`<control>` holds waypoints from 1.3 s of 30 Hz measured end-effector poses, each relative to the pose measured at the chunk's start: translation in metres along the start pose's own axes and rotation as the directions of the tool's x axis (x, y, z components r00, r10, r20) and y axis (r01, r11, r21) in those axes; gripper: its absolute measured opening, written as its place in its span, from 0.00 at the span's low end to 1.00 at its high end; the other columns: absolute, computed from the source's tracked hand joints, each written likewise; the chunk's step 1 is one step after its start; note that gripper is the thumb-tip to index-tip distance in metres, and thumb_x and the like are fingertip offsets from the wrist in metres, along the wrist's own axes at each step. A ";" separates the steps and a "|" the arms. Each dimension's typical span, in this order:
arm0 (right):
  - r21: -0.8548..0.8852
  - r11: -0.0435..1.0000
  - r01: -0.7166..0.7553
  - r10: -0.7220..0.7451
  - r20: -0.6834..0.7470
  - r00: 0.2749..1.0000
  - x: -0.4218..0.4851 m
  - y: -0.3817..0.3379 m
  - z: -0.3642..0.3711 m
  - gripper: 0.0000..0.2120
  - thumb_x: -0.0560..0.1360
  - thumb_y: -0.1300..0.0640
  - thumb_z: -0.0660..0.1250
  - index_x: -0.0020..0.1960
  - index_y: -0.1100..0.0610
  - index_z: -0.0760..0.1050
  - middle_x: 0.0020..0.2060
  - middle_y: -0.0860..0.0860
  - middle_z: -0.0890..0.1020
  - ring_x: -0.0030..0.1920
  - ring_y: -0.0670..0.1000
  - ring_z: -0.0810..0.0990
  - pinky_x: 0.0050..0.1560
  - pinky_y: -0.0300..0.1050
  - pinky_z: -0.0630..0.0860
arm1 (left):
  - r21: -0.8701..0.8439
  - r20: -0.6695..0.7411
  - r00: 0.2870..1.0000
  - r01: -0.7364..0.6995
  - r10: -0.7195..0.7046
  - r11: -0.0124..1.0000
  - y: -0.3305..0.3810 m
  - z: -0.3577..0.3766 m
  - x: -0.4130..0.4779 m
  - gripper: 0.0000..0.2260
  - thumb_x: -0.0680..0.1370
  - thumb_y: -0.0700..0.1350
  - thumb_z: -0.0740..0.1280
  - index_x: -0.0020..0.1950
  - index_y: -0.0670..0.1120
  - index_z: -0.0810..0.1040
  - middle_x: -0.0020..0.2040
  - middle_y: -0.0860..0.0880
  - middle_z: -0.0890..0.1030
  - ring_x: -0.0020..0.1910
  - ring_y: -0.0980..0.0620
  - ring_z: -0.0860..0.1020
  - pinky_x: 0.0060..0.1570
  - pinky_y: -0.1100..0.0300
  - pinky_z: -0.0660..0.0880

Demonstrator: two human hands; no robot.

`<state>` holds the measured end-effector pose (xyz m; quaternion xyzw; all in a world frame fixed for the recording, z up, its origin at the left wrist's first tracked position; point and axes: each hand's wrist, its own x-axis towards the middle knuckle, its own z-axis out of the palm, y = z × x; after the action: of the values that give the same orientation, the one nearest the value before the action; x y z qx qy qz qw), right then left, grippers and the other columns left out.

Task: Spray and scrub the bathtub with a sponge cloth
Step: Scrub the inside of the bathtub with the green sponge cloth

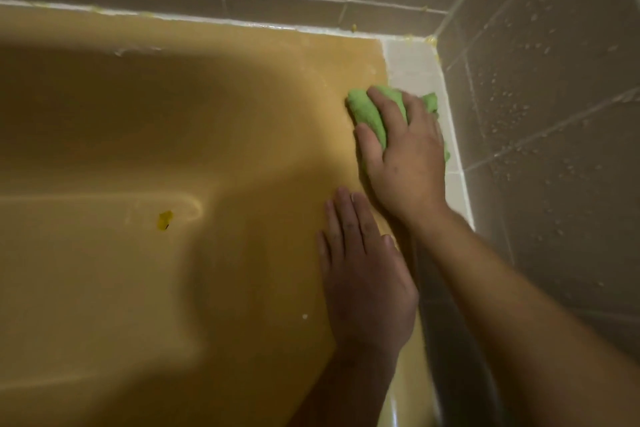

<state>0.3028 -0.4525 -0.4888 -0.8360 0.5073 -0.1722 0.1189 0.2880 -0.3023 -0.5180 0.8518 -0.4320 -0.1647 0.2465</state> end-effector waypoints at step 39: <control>0.008 0.997 -0.077 0.077 -0.142 0.987 0.032 -0.004 0.013 0.23 0.78 0.47 0.64 0.72 0.48 0.73 0.69 0.51 0.75 0.69 0.54 0.73 0.72 0.59 0.68 | 0.415 0.436 0.460 -0.865 0.774 0.281 -0.153 -0.140 0.302 0.43 0.78 0.55 0.68 0.86 0.44 0.49 0.85 0.44 0.51 0.84 0.45 0.51 0.83 0.47 0.48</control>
<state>0.3247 -0.4783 -0.4934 -0.8012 0.5461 -0.2274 0.0902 0.6305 -0.4329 -0.5095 0.5202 -0.8514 0.0655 -0.0137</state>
